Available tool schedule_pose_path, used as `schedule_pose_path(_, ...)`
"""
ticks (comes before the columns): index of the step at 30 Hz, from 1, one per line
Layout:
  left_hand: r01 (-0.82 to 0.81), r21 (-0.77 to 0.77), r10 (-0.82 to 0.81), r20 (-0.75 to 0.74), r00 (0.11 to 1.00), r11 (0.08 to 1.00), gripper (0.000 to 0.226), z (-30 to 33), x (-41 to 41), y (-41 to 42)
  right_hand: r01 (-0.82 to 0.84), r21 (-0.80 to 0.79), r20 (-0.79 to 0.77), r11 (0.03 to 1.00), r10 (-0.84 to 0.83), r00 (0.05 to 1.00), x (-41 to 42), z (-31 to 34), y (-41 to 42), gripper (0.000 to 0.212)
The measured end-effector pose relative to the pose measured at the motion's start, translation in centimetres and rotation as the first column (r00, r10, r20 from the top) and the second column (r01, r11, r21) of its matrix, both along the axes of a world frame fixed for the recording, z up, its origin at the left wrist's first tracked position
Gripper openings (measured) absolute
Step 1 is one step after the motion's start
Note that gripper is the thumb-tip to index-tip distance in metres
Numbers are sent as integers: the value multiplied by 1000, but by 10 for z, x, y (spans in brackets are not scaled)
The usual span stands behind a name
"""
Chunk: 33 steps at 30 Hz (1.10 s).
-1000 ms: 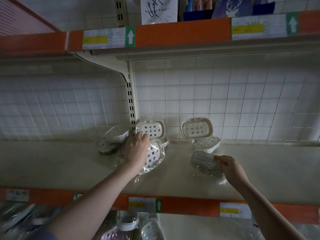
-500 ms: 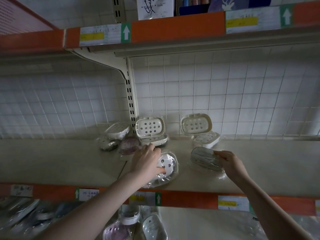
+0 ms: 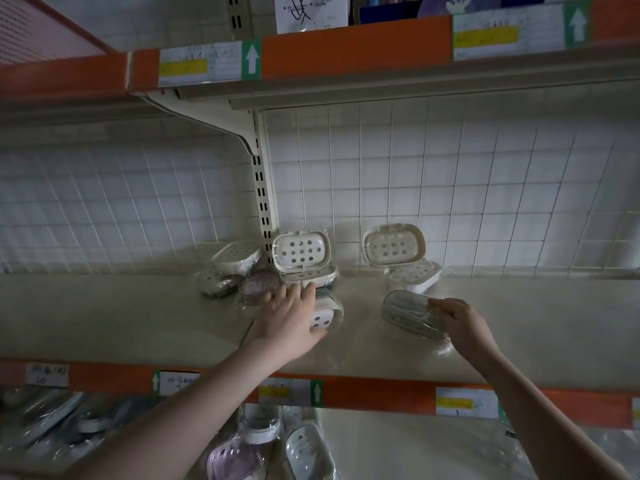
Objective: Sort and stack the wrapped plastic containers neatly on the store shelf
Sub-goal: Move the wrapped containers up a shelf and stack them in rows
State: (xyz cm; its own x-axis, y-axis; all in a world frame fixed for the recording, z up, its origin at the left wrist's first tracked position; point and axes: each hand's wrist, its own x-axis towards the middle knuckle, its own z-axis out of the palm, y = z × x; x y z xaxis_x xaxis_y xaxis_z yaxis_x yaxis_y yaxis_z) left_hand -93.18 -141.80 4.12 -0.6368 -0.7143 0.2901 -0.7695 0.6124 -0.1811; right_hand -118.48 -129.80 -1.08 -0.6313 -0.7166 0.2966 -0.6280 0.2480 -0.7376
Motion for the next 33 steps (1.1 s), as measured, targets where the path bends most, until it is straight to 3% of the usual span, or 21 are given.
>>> schedule_pose_path(7, 157, 266, -154, -33, 988, 951, 76, 11, 13, -1, 62, 84, -104, 995, -53, 993, 5, 2, 2, 24)
schedule_pose_path(10, 180, 464, -167, -71, 983, 867, 80, 13, 17, -5, 89, 170, -263, 981, -42, 964, 11, 8, 1, 34)
schedule_pose_path(13, 201, 597, -205, -62, 977, 777, 71, 6, 15, -7, 99, 217, -282, 971, -35, 959, 13, 10, -1, 49)
schedule_pose_path(21, 166, 622, -47, -202, 978, 765, 76, -17, 10, -5, 7, 304, -269, 953, 79, 960, 11, 5, 3, 75)
schedule_pose_path(25, 173, 668, 68, -318, 946, 724, 91, -20, 7, 0, -9, 273, -233, 962, 75, 970, 17, 4, 4, 76)
schedule_pose_path(28, 229, 701, 172, -452, 875, 675, 75, -24, 7, 8, 14, 231, -231, 973, 41, 972, 23, 6, 8, 71)
schedule_pose_path(33, 204, 646, 242, -531, 812, 735, 73, -25, 13, 19, 40, 170, -207, 985, -4, 978, 34, 5, 19, 65)
